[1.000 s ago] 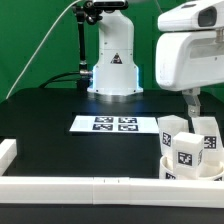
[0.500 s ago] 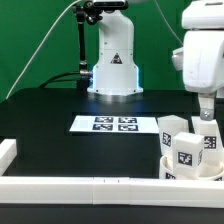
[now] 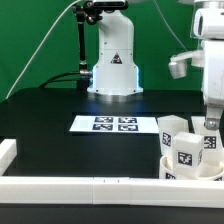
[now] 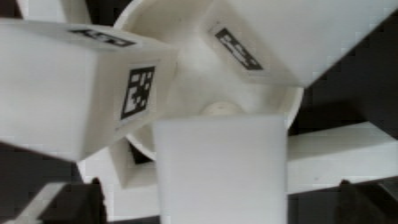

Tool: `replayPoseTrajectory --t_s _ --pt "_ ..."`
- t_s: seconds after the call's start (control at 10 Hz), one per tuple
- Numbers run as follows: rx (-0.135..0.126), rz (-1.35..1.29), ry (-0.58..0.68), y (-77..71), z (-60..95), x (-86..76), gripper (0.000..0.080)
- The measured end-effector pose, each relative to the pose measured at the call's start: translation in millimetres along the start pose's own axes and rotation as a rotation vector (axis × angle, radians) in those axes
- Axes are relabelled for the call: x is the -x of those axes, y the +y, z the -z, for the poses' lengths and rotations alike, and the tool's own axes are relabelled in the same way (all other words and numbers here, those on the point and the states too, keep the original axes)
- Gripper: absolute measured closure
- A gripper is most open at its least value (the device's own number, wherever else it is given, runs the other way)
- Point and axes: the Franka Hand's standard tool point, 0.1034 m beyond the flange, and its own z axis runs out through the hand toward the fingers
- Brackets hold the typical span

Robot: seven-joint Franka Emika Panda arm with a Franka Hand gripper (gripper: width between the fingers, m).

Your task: Assemble stool

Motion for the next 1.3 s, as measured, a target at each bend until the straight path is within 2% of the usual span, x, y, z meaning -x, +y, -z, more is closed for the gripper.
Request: replayPoseTrajectory --t_s 0.2,0.3,0.4,0.5,0.6,0.8,0.9,1.1,1.2,1.3 --pt "-0.007 -0.003 -0.006 -2.1 -5.4 0.7 0.0151" --pt "-0.007 -0.006 -0.006 -2.2 -5.4 0.6 0.0264" --pt "-0.007 -0.009 -0.006 -2.2 -5.5 0.9 0.0415" --pt "-0.007 -0.012 -0.006 -1.9 -5.5 1.4 0.0415" --pt "-0.007 -0.026 -0.006 -1.7 -5.5 1.7 0.0462" --pt "-0.007 -0.068 -0.007 -1.4 -5.5 2.4 0.0462" --pt "-0.020 -0.198 -0.007 -2.6 -5.7 3.3 0.0462" --pt "-0.087 -0.522 -0.045 -3.3 -7.2 9.8 0.0462" --pt "-0.131 -0.689 -0.059 -2.1 -7.4 9.5 0.0462" --pt "-0.150 -0.772 -0.078 0.5 -7.1 10.5 0.0462"
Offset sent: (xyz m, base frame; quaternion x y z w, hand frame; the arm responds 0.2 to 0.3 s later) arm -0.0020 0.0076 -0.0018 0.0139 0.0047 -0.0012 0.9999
